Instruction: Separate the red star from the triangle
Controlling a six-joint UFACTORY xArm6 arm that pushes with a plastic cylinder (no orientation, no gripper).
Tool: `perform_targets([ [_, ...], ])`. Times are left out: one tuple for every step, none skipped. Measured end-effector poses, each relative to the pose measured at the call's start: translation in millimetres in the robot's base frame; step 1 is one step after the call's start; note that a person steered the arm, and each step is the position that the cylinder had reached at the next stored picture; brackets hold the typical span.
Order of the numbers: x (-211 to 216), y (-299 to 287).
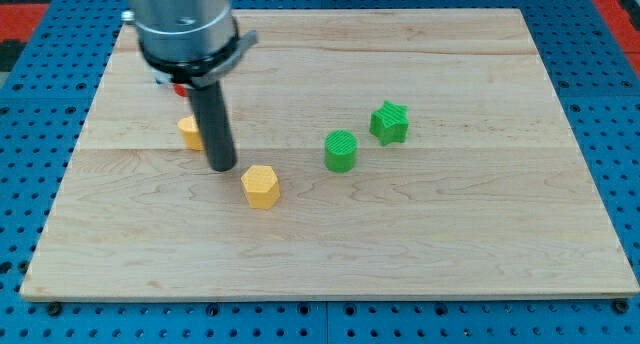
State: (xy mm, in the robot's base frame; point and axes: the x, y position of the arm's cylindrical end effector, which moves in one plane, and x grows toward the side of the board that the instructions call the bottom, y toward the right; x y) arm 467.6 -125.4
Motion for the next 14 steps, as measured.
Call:
perform_targets([
  [-22.9, -16.1],
  [-52.3, -15.9],
  [-51.4, -6.6],
  [-45.4, 4.4],
  [-64.5, 39.8],
  [-96.5, 56.4],
  [-147.4, 55.4],
  [-200.7, 47.8],
  [-232.2, 39.0],
  [-232.9, -32.9],
  [-227.5, -73.2],
  [-222.6, -69.0],
  [-221.4, -28.1],
  [-221.4, 46.7],
])
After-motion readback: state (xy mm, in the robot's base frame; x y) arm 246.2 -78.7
